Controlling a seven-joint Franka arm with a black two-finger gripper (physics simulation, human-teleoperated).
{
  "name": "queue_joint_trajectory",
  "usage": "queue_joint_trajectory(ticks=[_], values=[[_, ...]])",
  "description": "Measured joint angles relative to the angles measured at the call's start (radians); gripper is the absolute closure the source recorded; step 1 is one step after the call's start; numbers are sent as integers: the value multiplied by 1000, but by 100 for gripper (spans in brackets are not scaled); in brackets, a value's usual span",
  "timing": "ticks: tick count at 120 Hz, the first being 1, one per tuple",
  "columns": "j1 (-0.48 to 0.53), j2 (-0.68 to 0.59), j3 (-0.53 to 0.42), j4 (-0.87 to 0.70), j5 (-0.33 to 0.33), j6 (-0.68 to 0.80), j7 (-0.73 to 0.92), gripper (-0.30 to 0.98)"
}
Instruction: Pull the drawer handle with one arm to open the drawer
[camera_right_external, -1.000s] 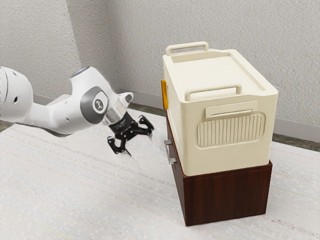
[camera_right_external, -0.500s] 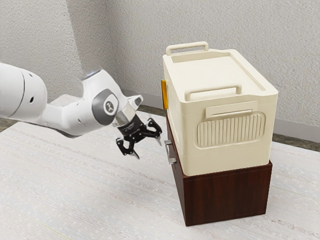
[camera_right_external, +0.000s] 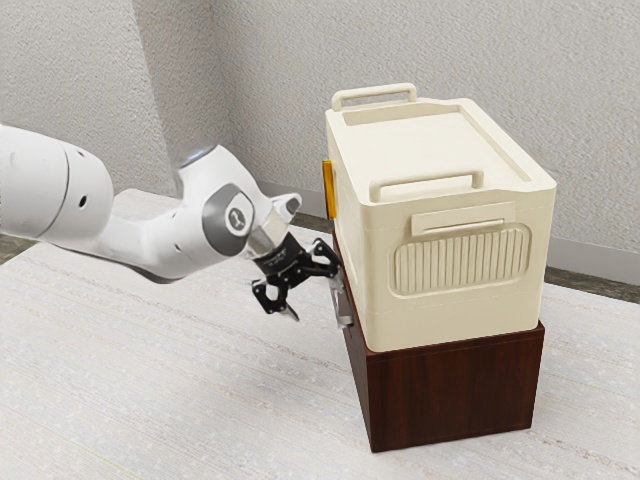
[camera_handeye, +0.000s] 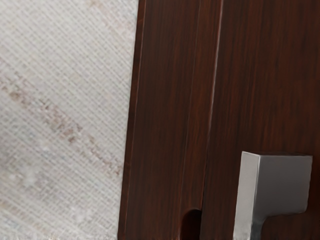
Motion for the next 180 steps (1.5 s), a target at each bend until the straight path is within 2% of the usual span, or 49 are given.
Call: queue_joint_trajectory(ticks=[30,72,122,180], values=[[1,30,2,0,-13,4,4,0],[0,11,16,-4,-37,-1,22,0],[2,23,17,-18,-39,-2,23,0],[9,-56,43,-103,-46,-17,23,0]])
